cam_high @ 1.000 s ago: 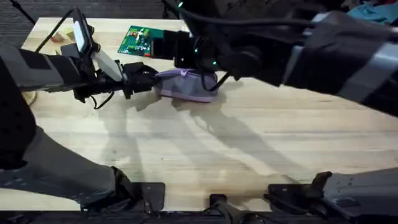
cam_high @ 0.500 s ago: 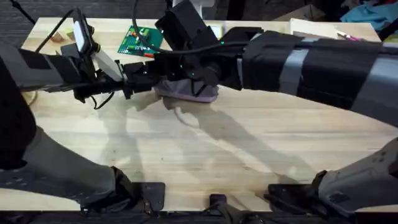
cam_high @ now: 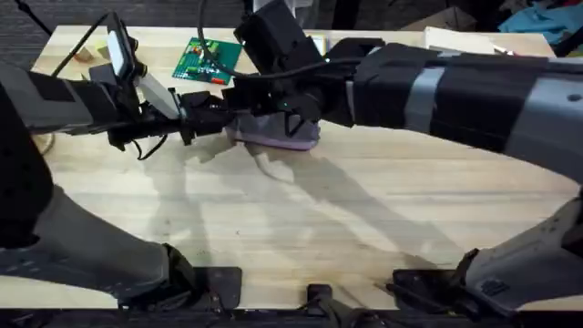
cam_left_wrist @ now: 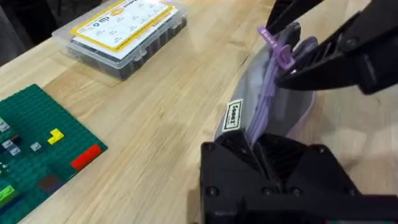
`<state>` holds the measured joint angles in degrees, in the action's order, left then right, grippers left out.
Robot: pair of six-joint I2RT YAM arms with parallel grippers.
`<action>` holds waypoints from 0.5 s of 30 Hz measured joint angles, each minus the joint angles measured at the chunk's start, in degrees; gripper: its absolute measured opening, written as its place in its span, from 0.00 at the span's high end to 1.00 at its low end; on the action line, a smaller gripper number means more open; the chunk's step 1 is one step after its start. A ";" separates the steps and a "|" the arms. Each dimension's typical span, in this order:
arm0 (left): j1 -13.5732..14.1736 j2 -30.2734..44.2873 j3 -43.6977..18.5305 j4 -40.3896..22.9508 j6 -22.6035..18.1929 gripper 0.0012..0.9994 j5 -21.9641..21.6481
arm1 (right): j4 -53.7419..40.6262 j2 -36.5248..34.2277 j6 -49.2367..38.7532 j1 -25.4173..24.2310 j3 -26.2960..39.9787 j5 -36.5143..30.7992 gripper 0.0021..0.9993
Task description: Unzip the bag, pick up the pens from the table one at a time and place them inside, then zip the bag closed.
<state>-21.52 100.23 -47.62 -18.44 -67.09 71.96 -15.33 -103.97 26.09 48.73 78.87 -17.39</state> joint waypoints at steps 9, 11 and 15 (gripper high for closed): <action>-0.02 0.01 0.00 -0.20 0.00 0.96 -0.08 | -0.07 -1.41 -0.44 -0.04 -0.01 -0.45 0.38; 0.00 0.02 0.00 -0.20 0.00 0.96 -0.20 | -0.09 -1.41 -0.46 -0.04 -0.01 -0.60 0.44; 0.00 0.02 0.00 -0.26 0.00 0.96 -0.23 | -0.09 -1.41 -0.45 -0.04 -0.02 -0.63 0.55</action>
<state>-21.52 100.25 -47.62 -18.70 -67.09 71.73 -15.42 -105.38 25.64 48.69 78.85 -18.02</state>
